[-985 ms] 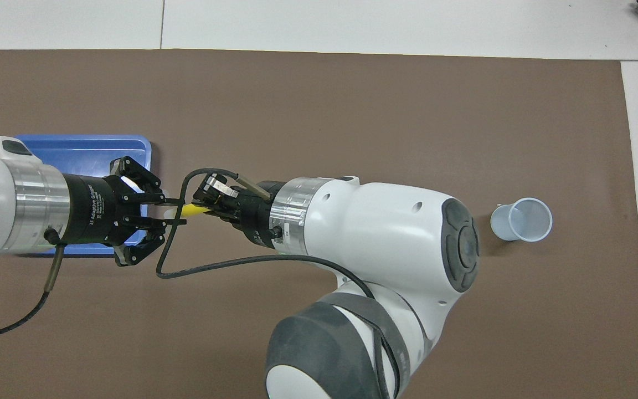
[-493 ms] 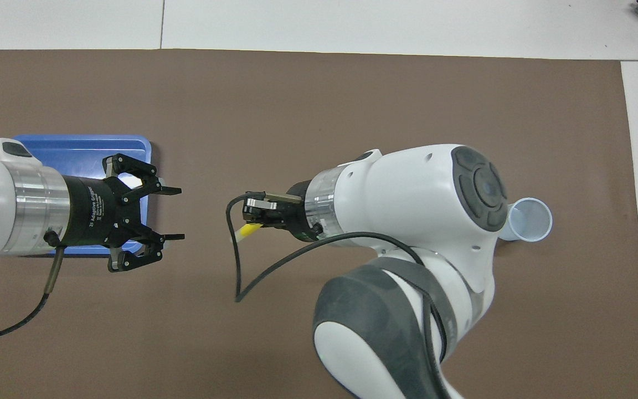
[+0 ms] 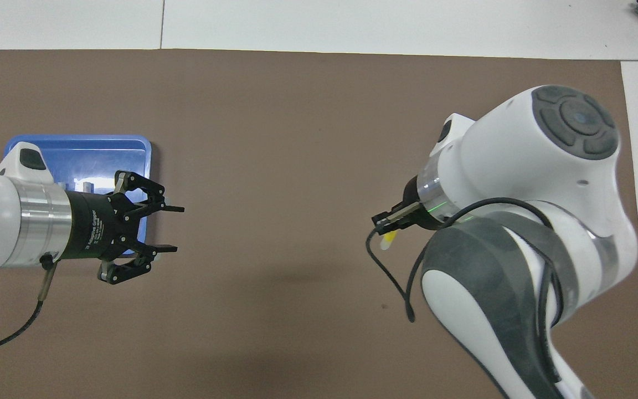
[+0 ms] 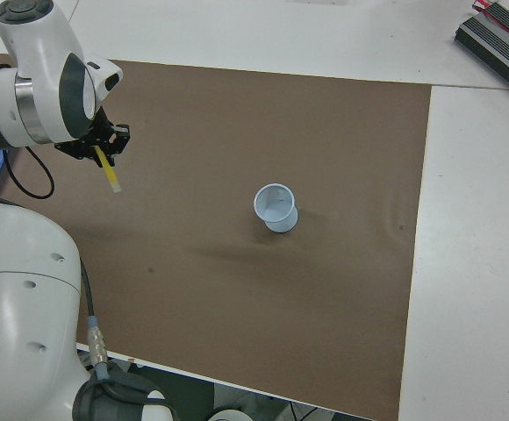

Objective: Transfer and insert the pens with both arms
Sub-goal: 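Carry the yellow pen to the white cup with the right gripper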

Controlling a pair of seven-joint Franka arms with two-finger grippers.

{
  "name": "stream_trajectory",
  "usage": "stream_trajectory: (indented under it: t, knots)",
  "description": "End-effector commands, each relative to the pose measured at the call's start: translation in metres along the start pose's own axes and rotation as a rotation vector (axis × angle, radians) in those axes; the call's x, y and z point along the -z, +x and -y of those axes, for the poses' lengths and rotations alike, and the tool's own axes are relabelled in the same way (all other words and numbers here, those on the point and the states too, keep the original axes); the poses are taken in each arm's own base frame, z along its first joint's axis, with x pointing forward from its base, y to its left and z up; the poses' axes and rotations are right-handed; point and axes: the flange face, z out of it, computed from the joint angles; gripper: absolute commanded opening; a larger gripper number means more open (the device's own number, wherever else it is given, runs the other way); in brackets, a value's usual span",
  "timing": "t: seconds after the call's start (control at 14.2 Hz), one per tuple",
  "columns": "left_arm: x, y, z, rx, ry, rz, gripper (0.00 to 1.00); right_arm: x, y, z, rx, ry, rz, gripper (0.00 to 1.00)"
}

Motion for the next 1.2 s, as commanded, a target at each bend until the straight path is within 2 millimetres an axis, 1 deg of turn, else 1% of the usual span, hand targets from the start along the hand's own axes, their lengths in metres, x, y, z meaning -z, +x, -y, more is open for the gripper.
stream_trajectory:
  t: [0.0, 0.14, 0.21, 0.28, 0.35, 0.42, 0.49, 0.56, 0.63, 0.77, 0.99, 1.13]
  knots:
    - [0.009, 0.019, 0.021, -0.184, 0.011, 0.006, 0.56, 0.008, -0.018, -0.055, 0.228, -0.137, 0.062, 0.00]
    - [0.020, 0.045, 0.030, -0.334, 0.031, 0.011, 0.56, -0.002, -0.030, -0.104, 0.359, -0.217, 0.073, 0.00]
    - [0.024, 0.054, 0.035, -0.423, 0.049, 0.011, 0.56, -0.010, -0.039, -0.131, 0.424, -0.231, 0.056, 0.00]
    - [0.028, 0.062, 0.040, -0.507, 0.063, -0.001, 0.56, -0.018, -0.048, -0.152, 0.475, -0.241, 0.045, 0.00]
    - [0.030, 0.070, 0.044, -0.556, 0.077, -0.010, 0.56, -0.025, -0.058, -0.166, 0.479, -0.249, 0.036, 0.00]
    - [0.033, 0.079, 0.047, -0.618, 0.101, -0.027, 0.55, -0.032, -0.067, -0.176, 0.465, -0.252, 0.032, 0.00]
    - [0.035, 0.086, 0.051, -0.670, 0.129, -0.043, 0.55, -0.039, -0.071, -0.183, 0.460, -0.251, 0.032, 0.00]
    - [0.037, 0.092, 0.053, -0.722, 0.153, -0.060, 0.54, -0.040, -0.074, -0.193, 0.461, -0.260, 0.020, 0.00]
    - [0.039, 0.100, 0.056, -0.786, 0.181, -0.084, 0.54, -0.044, -0.077, -0.199, 0.480, -0.261, 0.020, 0.00]
    - [0.047, 0.118, 0.061, -0.875, 0.209, -0.110, 0.54, -0.053, -0.080, -0.202, 0.478, -0.256, 0.024, 0.00]
    - [0.055, 0.138, 0.067, -1.015, 0.290, -0.167, 0.54, -0.072, -0.092, -0.221, 0.456, -0.257, 0.017, 0.00]
    - [0.060, 0.154, 0.070, -1.097, 0.333, -0.193, 0.54, -0.085, -0.098, -0.226, 0.481, -0.253, 0.024, 0.00]
